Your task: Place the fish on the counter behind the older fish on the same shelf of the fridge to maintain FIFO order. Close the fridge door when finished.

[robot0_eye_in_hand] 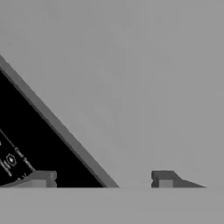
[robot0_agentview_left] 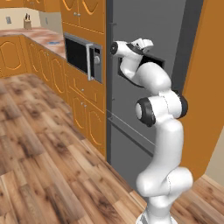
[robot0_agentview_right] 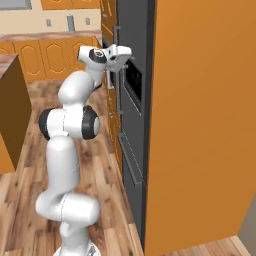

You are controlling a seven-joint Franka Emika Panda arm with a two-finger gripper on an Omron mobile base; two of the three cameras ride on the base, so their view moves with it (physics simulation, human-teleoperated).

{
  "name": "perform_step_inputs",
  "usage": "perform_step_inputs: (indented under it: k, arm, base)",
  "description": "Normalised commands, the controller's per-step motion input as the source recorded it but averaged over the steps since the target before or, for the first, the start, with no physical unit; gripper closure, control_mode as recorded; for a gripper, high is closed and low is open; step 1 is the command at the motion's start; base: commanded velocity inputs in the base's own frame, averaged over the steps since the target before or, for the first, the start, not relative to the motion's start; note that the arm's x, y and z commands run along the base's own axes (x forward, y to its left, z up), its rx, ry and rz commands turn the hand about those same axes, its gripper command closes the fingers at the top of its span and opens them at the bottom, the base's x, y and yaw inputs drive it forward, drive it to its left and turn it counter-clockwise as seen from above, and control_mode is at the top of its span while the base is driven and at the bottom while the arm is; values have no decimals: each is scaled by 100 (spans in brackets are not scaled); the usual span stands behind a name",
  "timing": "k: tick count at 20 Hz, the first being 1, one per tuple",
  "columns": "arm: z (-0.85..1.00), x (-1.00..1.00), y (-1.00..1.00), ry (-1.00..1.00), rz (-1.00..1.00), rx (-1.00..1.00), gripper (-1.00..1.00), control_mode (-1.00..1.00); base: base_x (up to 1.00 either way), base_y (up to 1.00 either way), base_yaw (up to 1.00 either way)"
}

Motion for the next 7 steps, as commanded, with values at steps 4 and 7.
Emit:
perform_step_inputs:
  k: [4,7]
  arm:
    - [-28,0,-99,-7,0,11,-100,-100]
    - [-31,0,-77,0,0,6,-100,-100]
  base:
    - [0,0,0]
    - [0,0,0]
